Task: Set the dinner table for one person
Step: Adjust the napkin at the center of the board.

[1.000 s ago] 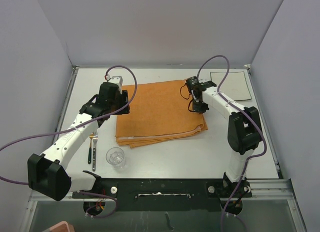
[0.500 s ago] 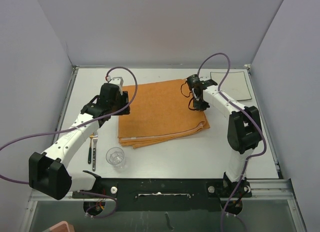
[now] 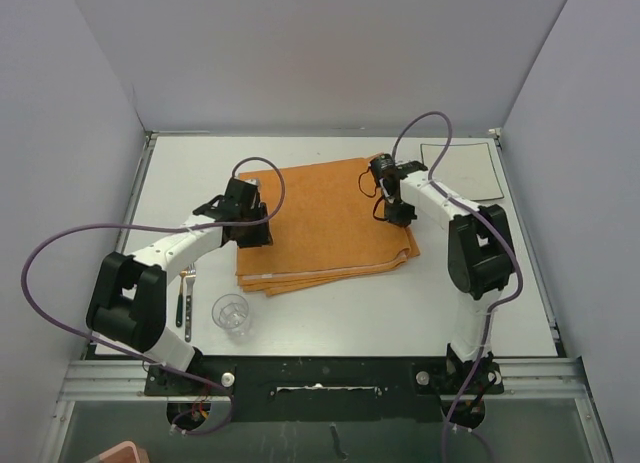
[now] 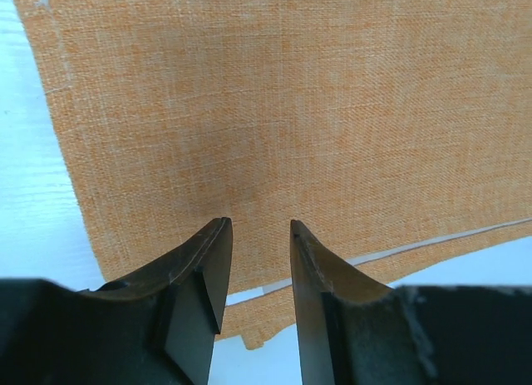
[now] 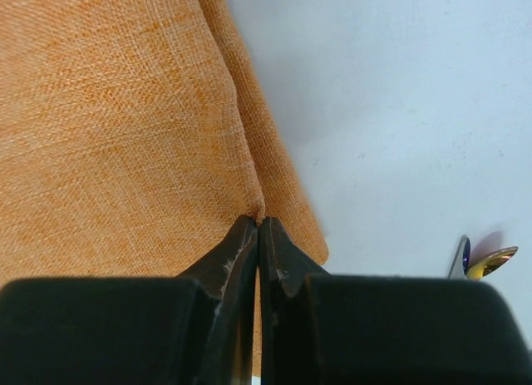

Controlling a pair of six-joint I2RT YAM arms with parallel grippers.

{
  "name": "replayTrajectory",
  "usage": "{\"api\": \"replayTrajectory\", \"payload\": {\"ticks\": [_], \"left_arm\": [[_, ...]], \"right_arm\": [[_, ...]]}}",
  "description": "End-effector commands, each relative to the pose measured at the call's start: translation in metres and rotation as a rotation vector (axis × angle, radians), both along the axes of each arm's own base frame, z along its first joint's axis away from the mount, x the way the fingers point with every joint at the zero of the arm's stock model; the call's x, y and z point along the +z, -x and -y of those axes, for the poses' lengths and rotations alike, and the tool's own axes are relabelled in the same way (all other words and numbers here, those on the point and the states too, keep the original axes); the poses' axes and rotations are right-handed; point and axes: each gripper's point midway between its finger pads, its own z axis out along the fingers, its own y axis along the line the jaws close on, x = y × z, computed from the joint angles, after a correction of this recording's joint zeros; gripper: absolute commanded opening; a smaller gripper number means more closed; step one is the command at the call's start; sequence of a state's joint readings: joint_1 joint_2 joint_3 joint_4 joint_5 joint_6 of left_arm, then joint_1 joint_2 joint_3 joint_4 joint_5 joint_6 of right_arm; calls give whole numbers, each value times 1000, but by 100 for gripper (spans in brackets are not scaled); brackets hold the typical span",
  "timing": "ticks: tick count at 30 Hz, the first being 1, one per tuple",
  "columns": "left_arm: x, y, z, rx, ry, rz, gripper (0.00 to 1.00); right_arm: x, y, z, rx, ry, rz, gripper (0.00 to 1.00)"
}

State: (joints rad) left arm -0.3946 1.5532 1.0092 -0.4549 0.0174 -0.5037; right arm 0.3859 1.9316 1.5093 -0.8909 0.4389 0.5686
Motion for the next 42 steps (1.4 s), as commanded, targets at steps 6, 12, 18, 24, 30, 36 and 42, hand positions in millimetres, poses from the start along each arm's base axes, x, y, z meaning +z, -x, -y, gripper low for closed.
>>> {"api": "replayTrajectory", "payload": {"ticks": [6, 12, 18, 24, 30, 36, 42], "left_arm": [[22, -17, 18, -5, 79, 90, 32], [23, -14, 12, -10, 57, 109, 33], [31, -16, 8, -14, 38, 143, 33], [38, -19, 7, -17, 29, 169, 33], [39, -20, 5, -14, 23, 173, 33], [42, -19, 3, -7, 15, 179, 33], [45, -19, 0, 0, 9, 187, 33]], "right_arm": [[-23, -14, 18, -86, 71, -37, 0], [-43, -13, 25, -104, 97, -93, 0], [-64, -1, 18, -107, 54, -161, 0], [-80, 19, -7, -65, 21, -199, 0], [-82, 29, -38, -21, -25, -203, 0], [-84, 39, -70, 22, -55, -203, 0], [-77, 43, -69, 18, -35, -194, 0]]}}
